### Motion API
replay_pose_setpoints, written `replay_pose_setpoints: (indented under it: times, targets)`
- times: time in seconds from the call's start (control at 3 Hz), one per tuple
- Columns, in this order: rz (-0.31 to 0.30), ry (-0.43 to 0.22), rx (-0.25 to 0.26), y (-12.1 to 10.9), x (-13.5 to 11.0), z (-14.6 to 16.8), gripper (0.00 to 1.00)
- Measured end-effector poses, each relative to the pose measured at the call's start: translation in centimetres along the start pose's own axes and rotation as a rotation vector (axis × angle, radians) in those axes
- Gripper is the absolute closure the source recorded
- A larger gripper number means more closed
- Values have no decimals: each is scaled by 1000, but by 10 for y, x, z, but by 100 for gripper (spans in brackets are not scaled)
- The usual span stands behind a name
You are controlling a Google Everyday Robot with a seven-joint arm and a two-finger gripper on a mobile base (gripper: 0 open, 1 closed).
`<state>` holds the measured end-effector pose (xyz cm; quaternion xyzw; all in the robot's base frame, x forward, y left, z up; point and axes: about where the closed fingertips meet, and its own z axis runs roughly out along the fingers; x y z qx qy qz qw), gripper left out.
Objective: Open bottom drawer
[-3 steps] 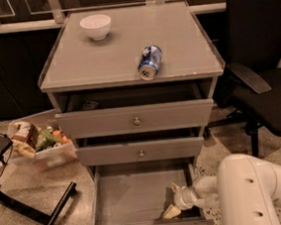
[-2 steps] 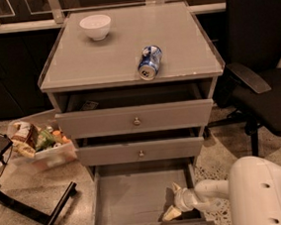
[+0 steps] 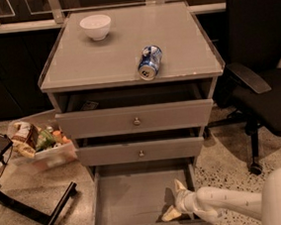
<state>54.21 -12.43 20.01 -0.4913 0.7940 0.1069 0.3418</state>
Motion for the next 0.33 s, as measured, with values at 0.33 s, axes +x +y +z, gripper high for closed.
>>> replay_pose_setpoints:
  times: [0.33]
  targets:
    - [-6, -18, 73, -1, -7, -12, 0]
